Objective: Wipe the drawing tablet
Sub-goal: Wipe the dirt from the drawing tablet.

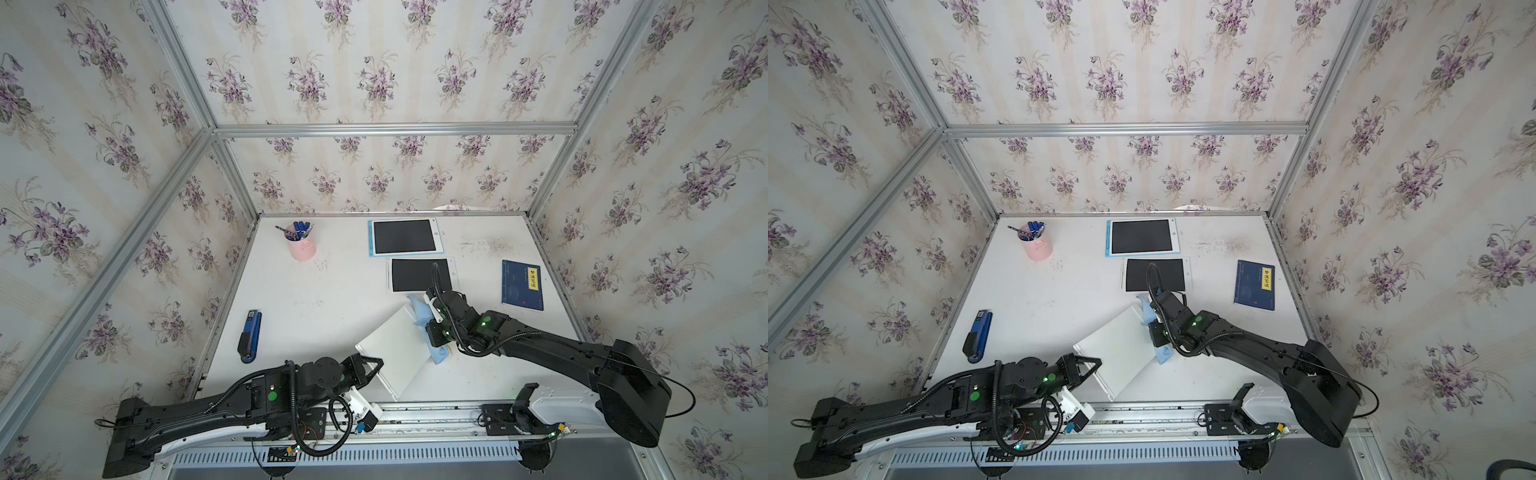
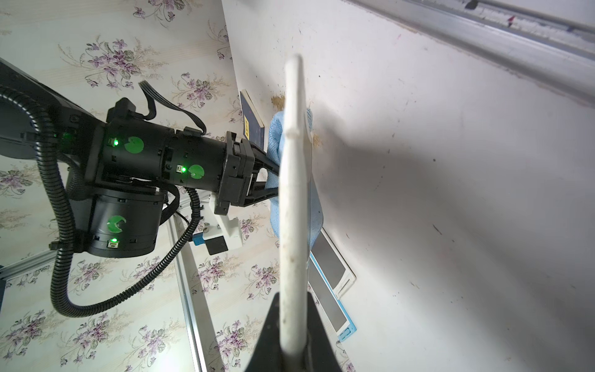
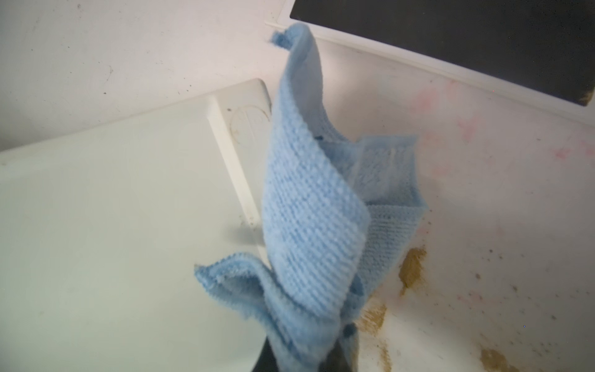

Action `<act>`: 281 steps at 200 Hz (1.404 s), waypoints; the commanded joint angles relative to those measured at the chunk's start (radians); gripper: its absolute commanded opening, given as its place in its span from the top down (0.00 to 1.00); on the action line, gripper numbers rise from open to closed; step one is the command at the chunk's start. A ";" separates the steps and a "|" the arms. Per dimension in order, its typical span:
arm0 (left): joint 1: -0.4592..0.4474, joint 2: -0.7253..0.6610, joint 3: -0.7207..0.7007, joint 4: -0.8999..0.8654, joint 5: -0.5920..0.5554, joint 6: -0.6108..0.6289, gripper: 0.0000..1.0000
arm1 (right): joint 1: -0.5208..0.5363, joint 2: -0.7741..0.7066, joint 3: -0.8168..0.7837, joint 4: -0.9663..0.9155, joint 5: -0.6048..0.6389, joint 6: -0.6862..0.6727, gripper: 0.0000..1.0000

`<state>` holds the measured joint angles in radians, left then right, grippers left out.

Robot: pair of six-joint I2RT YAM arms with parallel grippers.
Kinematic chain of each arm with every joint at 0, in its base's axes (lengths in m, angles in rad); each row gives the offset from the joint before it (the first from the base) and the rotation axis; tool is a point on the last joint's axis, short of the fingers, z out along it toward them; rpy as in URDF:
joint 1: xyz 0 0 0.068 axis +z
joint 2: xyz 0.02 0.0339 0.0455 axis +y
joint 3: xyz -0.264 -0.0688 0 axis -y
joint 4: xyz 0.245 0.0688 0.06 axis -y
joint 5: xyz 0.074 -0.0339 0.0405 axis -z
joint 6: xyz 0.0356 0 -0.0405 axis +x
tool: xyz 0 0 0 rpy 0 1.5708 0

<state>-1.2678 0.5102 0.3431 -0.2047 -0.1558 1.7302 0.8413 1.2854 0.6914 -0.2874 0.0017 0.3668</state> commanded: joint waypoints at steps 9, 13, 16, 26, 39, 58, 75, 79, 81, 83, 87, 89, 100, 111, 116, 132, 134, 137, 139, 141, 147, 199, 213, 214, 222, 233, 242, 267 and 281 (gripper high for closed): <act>-0.004 0.005 0.012 0.070 -0.013 -0.015 1.00 | 0.044 -0.057 -0.005 0.099 -0.299 -0.066 1.00; -0.005 0.005 0.012 0.068 -0.014 -0.015 1.00 | 0.056 -0.064 -0.006 0.115 -0.361 -0.077 1.00; -0.005 0.005 0.012 0.068 -0.014 -0.015 1.00 | 0.064 -0.072 -0.006 0.128 -0.412 -0.086 1.00; -0.005 0.003 0.014 0.067 -0.013 -0.015 1.00 | 0.100 -0.097 -0.013 0.175 -0.571 -0.103 1.00; -0.007 0.002 0.014 0.065 -0.014 -0.016 1.00 | 0.138 -0.140 -0.032 0.241 -0.696 -0.089 1.00; -0.007 0.004 0.014 0.064 -0.019 -0.012 1.00 | 0.146 -0.181 -0.053 0.286 -0.740 -0.059 1.00; -0.007 0.004 0.014 0.066 -0.021 -0.012 1.00 | 0.132 -0.170 -0.057 0.219 -0.562 -0.042 1.00; -0.006 0.004 0.014 0.067 -0.022 -0.012 1.00 | 0.115 -0.154 -0.056 0.198 -0.527 -0.036 1.00; -0.007 0.004 0.014 0.068 -0.022 -0.012 1.00 | 0.106 -0.142 -0.055 0.188 -0.513 -0.032 1.00; -0.007 0.004 0.014 0.068 -0.022 -0.012 1.00 | 0.094 -0.130 -0.056 0.177 -0.499 -0.025 1.00; -0.007 0.005 0.013 0.068 -0.022 -0.011 1.00 | 0.068 -0.105 -0.053 0.155 -0.474 -0.009 1.00; -0.008 0.004 0.015 0.068 -0.022 -0.011 1.00 | 0.049 -0.090 -0.051 0.146 -0.462 0.003 1.00; -0.008 0.004 0.016 0.072 -0.021 -0.011 1.00 | -0.071 -0.015 -0.062 0.105 -0.434 0.052 1.00; -0.008 0.004 0.016 0.072 -0.019 -0.012 1.00 | -0.163 0.035 -0.084 0.071 -0.364 0.083 1.00; -0.007 0.002 0.015 0.071 -0.018 -0.012 1.00 | -0.193 0.049 -0.090 0.051 -0.316 0.093 1.00; -0.011 0.001 0.016 0.066 -0.025 -0.009 1.00 | -0.248 0.059 -0.102 0.016 -0.245 0.099 1.00; -0.012 -0.001 0.015 0.066 -0.026 -0.009 1.00 | -0.251 0.056 -0.102 0.015 -0.244 0.098 1.00; -0.013 -0.002 0.015 0.066 -0.028 -0.009 1.00 | -0.250 0.051 -0.104 0.014 -0.245 0.097 1.00; -0.013 -0.002 0.016 0.065 -0.029 -0.008 1.00 | -0.251 0.047 -0.104 0.014 -0.249 0.096 1.00; -0.015 -0.003 0.016 0.064 -0.030 -0.008 1.00 | -0.250 0.041 -0.104 0.017 -0.257 0.093 1.00; -0.017 -0.005 0.016 0.063 -0.032 -0.009 1.00 | -0.249 0.023 -0.107 0.029 -0.289 0.092 1.00; -0.024 -0.006 0.016 0.059 -0.042 -0.012 1.00 | -0.048 -0.140 -0.081 0.182 -0.550 0.035 1.00; -0.025 -0.005 0.016 0.060 -0.044 -0.013 1.00 | 0.011 -0.117 -0.058 0.226 -0.658 0.038 1.00; -0.024 -0.005 0.016 0.060 -0.044 -0.013 1.00 | 0.015 -0.115 -0.057 0.229 -0.665 0.039 1.00; -0.025 -0.007 0.019 0.053 -0.041 -0.019 1.00 | 0.046 -0.100 -0.042 0.256 -0.708 0.046 1.00; -0.027 -0.009 0.023 0.038 -0.041 -0.027 1.00 | 0.082 -0.083 -0.025 0.291 -0.774 0.050 1.00; -0.028 -0.009 0.022 0.034 -0.046 -0.029 1.00 | 0.092 -0.078 -0.017 0.323 -0.821 0.057 1.00; -0.034 -0.010 0.023 0.034 -0.053 -0.026 1.00 | 0.079 -0.042 0.019 0.281 -0.773 0.039 1.00; -0.036 -0.010 0.023 0.034 -0.058 -0.023 1.00 | 0.005 0.027 0.042 0.200 -0.696 0.044 1.00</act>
<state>-1.3014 0.5018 0.3542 -0.2199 -0.1928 1.7115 0.9169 1.2438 0.7055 -0.0238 -0.7494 0.4194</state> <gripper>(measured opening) 0.106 0.089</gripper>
